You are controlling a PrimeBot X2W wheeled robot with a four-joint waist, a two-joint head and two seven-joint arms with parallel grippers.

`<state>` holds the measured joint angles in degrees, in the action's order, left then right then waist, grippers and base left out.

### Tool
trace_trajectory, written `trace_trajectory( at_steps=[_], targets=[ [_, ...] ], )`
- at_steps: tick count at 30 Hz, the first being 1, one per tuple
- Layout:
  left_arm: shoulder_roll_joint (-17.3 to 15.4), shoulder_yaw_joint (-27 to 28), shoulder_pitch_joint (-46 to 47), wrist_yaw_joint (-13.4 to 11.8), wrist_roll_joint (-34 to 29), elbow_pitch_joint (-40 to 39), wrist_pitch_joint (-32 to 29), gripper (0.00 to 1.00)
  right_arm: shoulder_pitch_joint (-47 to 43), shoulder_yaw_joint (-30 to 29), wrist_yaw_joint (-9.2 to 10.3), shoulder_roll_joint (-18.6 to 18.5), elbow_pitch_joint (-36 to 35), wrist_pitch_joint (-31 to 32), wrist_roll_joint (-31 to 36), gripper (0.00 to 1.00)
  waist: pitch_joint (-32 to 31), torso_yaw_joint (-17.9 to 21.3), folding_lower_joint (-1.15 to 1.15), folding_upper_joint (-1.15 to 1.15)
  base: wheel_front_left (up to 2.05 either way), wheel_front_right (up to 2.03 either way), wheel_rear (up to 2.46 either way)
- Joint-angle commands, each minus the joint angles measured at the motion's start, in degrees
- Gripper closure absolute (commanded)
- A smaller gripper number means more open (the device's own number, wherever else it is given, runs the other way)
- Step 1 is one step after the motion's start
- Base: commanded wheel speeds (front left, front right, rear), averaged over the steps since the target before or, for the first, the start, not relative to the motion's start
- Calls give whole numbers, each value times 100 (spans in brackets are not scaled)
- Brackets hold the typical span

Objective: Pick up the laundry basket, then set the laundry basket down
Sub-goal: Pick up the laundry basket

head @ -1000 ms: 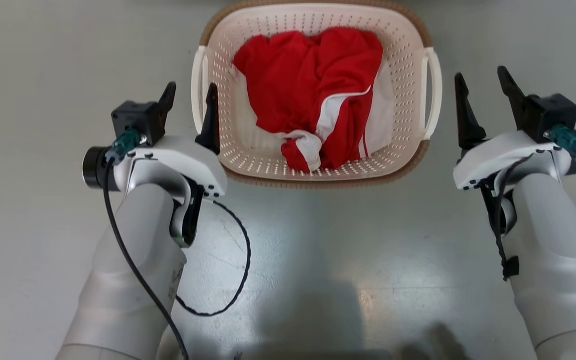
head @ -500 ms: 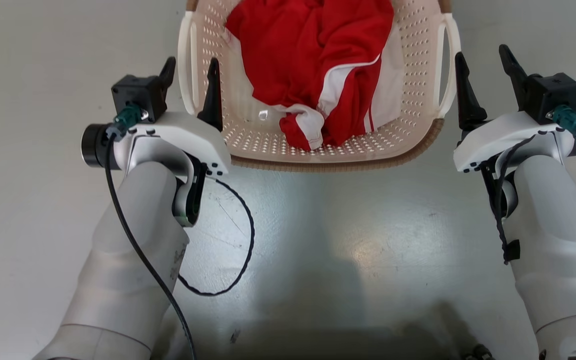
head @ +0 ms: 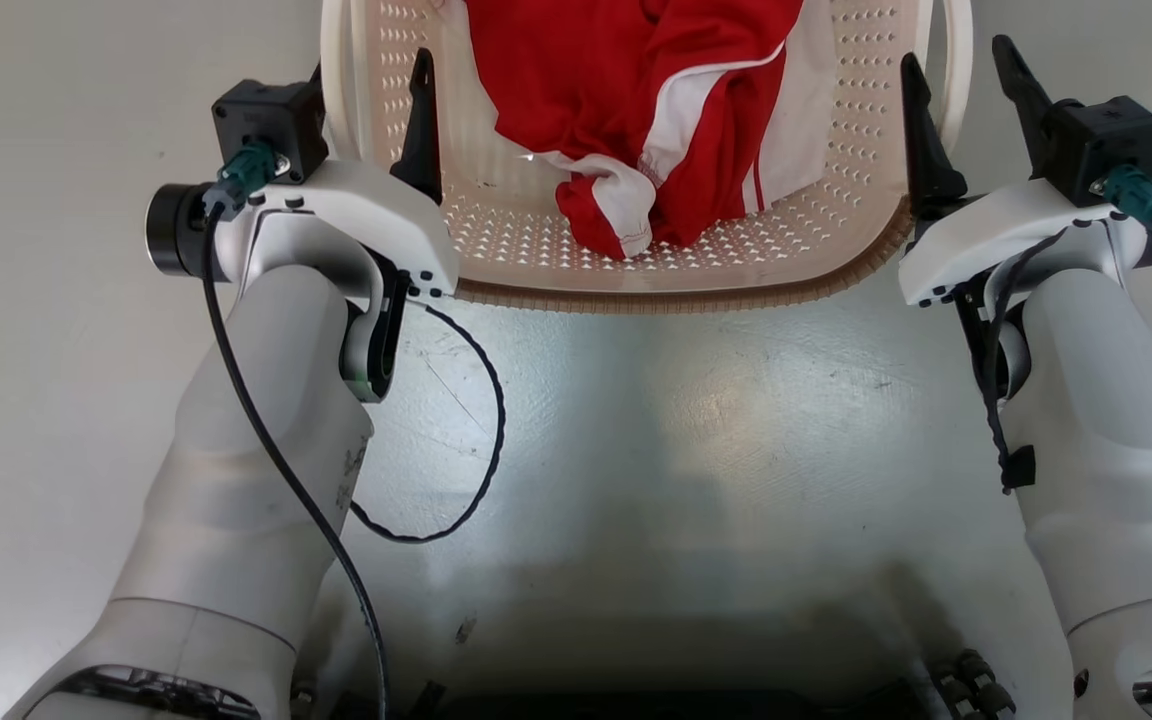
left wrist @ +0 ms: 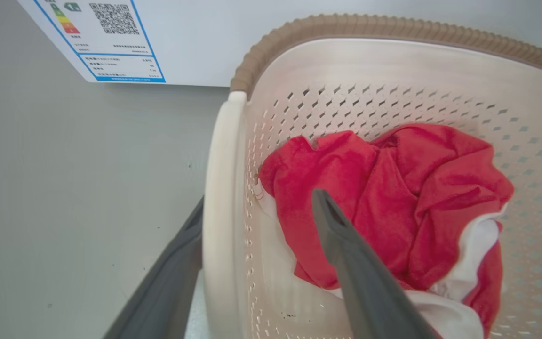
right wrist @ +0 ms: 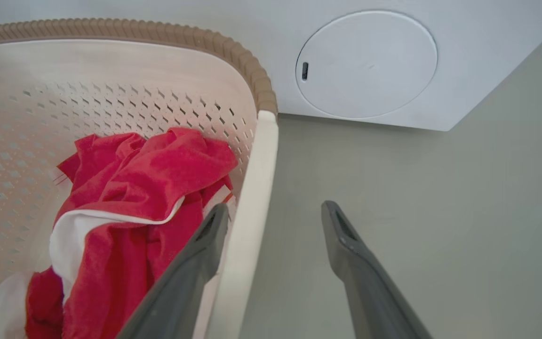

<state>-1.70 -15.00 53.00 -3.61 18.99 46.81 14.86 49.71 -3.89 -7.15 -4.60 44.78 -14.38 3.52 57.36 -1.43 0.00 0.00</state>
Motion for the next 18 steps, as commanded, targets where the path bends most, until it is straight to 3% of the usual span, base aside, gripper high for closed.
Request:
trace_trajectory(
  at_steps=[1,18],
  targets=[
    [-118,57,-24,-52,-61,-25,14,0,-81,110,-34,131,-54,-62,2,0,62,7,0,0,0,0,0],
    [-118,-151,224,-68,-90,210,14,0,38,190,-34,169,125,-62,-42,0,173,4,0,0,0,0,0]
  ],
)
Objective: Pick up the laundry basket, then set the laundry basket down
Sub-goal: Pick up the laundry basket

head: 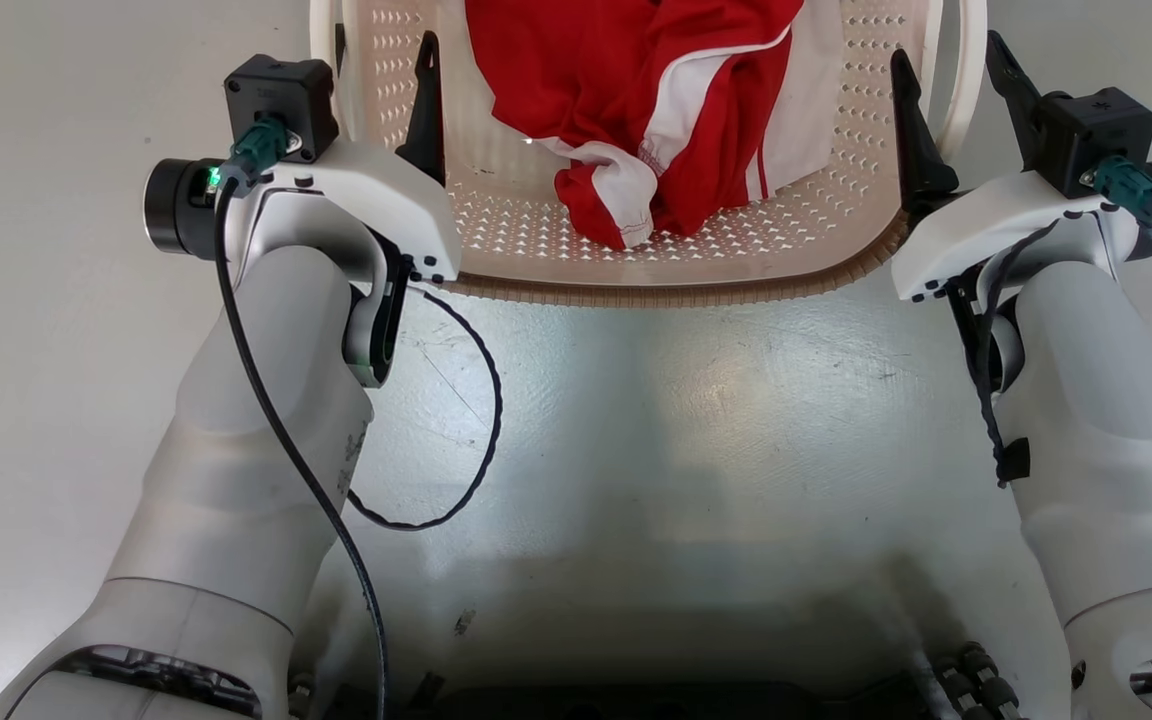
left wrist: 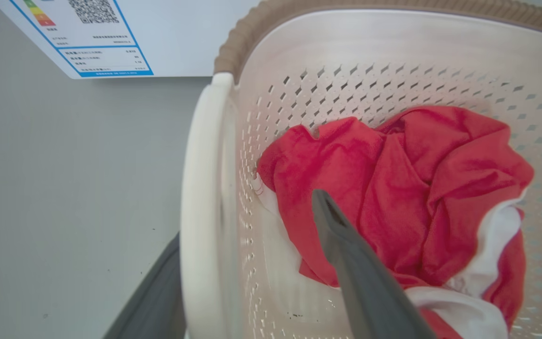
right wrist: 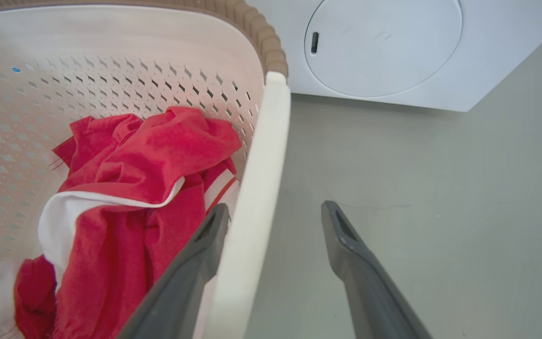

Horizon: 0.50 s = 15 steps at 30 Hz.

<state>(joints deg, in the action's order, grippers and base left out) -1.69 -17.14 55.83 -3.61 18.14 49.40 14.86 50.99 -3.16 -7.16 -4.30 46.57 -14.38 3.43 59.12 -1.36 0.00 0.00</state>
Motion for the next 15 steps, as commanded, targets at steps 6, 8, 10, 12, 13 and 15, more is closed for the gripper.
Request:
trace_trajectory(
  at_steps=[6,8,10,12,13,15],
  targets=[
    [-119,21,-69,-91,38,-16,14,0,-54,133,-33,141,9,-62,-41,0,-18,-35,0,0,0,0,0],
    [-119,8,-72,-106,55,-9,14,0,-47,138,-33,141,22,-62,-34,0,-22,-50,0,0,0,0,0],
    [-119,-3,-69,-124,60,-11,14,0,-41,130,-33,141,36,-62,-23,0,-24,-66,0,0,0,0,0],
    [-119,-12,-66,-135,62,-10,14,0,-38,117,-33,141,57,-62,-9,0,-27,-79,0,0,0,0,0],
    [-119,-16,-64,-138,70,-11,14,0,-34,111,-33,142,68,-62,-5,0,-28,-85,0,0,0,0,0],
    [-119,-25,-61,-147,86,-14,14,0,-30,103,-33,142,82,-62,9,0,-28,-91,0,0,0,0,0]
  ],
)
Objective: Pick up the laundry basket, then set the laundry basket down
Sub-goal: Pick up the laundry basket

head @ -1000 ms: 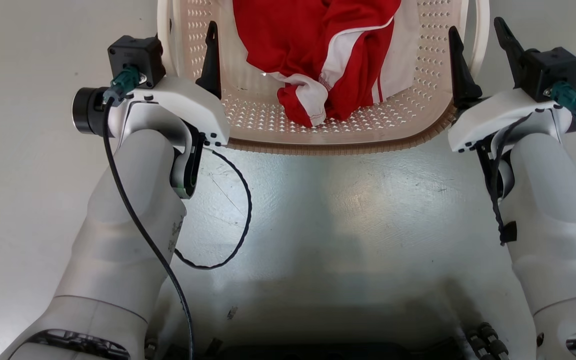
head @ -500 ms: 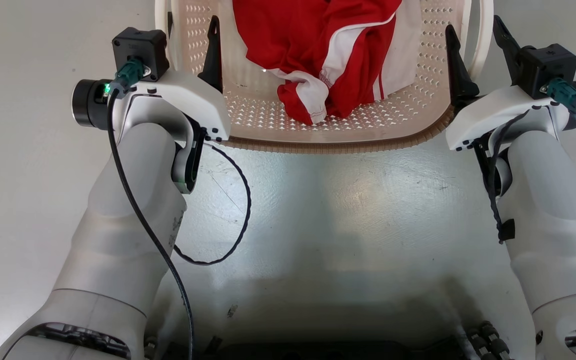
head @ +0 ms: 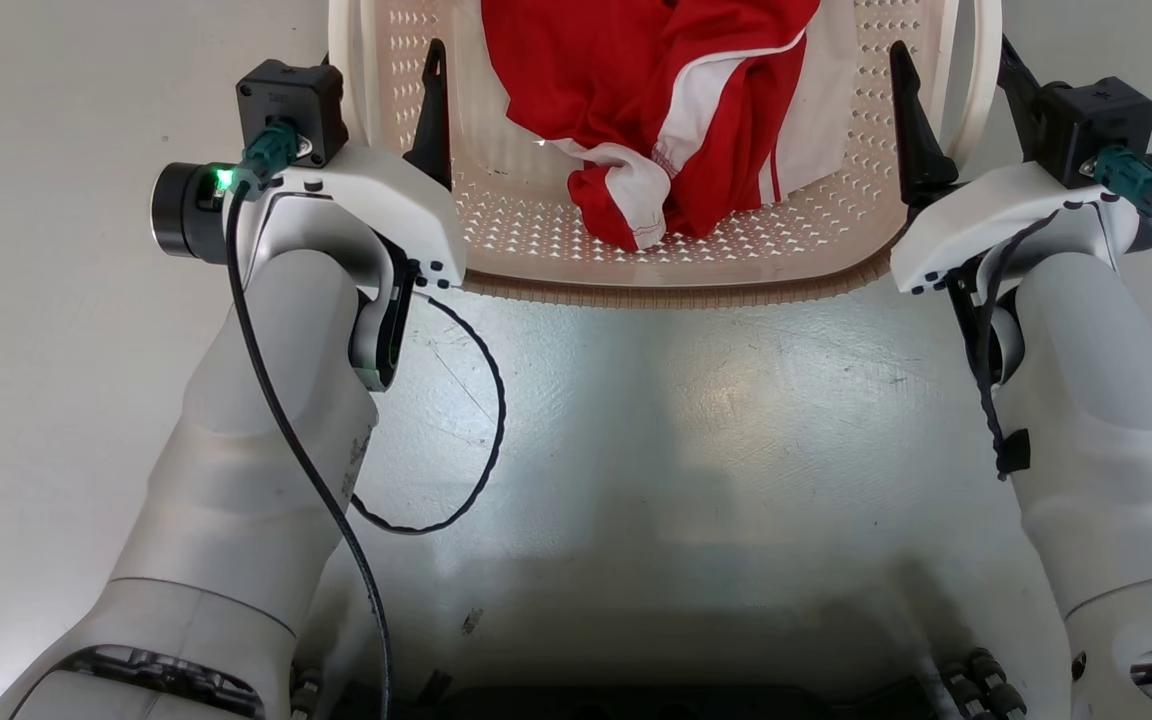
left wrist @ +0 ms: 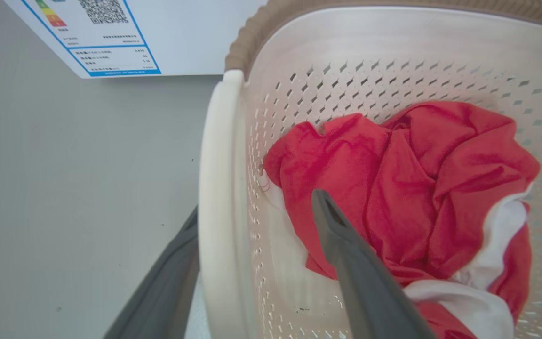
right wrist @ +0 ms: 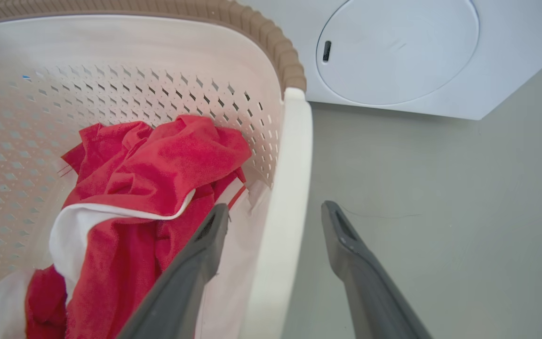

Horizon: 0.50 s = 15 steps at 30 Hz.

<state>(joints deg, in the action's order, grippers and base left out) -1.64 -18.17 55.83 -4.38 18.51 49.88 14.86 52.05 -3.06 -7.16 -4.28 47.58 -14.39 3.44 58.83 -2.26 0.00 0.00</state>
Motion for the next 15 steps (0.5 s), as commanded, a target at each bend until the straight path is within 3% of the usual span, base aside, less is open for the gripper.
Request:
trace_trajectory(
  at_steps=[1,2,3,15],
  targets=[
    [-123,68,-61,-69,60,-62,14,10,-134,86,-33,139,-9,-61,11,0,2,-3,0,0,0,0,0],
    [-123,51,-60,-54,78,-43,14,54,-132,73,-33,140,42,-61,1,56,0,-5,0,0,0,0,0],
    [-123,42,-58,-35,120,-20,14,100,-128,70,-33,140,92,-61,-17,100,-2,-7,0,0,0,0,0],
    [-123,-186,-108,-25,206,230,14,100,-147,102,-33,140,575,-61,-154,100,-268,-12,0,0,0,0,0]
  ],
)
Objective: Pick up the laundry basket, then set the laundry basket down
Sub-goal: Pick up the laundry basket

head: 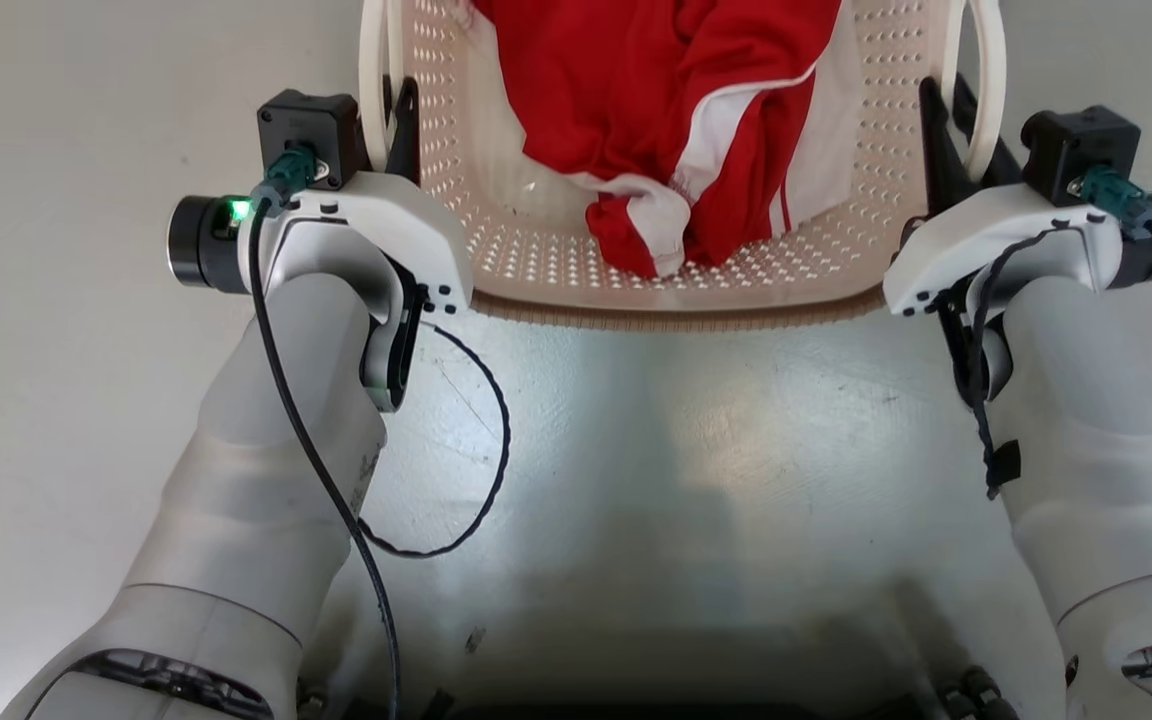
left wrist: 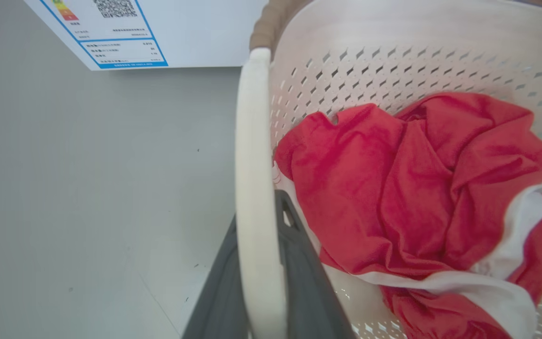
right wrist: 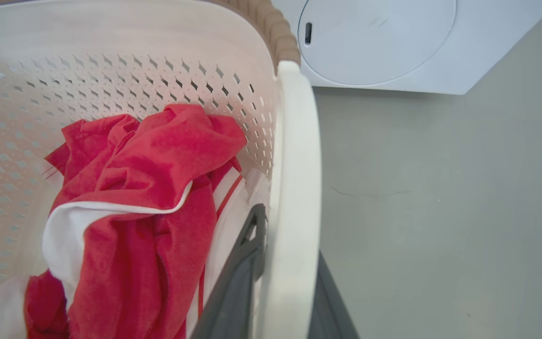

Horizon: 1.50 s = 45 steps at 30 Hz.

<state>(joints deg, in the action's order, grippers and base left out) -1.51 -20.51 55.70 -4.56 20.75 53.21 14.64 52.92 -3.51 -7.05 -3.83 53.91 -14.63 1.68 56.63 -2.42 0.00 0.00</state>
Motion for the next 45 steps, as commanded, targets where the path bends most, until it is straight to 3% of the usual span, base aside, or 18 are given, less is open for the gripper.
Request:
trace_trajectory(
  at_steps=[1,10,23,36,45],
  targets=[
    [-137,45,-135,-13,-8,-73,36,100,-258,172,-44,95,6,-37,-40,100,-112,11,0,0,0,0,0],
    [-137,10,-806,-22,243,378,36,100,-665,924,-44,95,577,-37,-786,100,-1078,255,0,0,0,0,0],
    [-137,-326,-1786,112,522,882,36,100,-1333,1835,-44,95,1429,6,-1290,100,-2606,495,0,0,0,0,0],
    [-137,-1020,-3060,123,1273,862,36,100,-2442,2940,-44,95,1288,458,-2265,100,-4370,532,0,0,0,0,0],
    [-137,-1599,-3704,55,1760,824,36,100,-2995,3421,-44,95,1257,730,-2717,100,-5230,559,0,0,0,0,0]
  ],
)
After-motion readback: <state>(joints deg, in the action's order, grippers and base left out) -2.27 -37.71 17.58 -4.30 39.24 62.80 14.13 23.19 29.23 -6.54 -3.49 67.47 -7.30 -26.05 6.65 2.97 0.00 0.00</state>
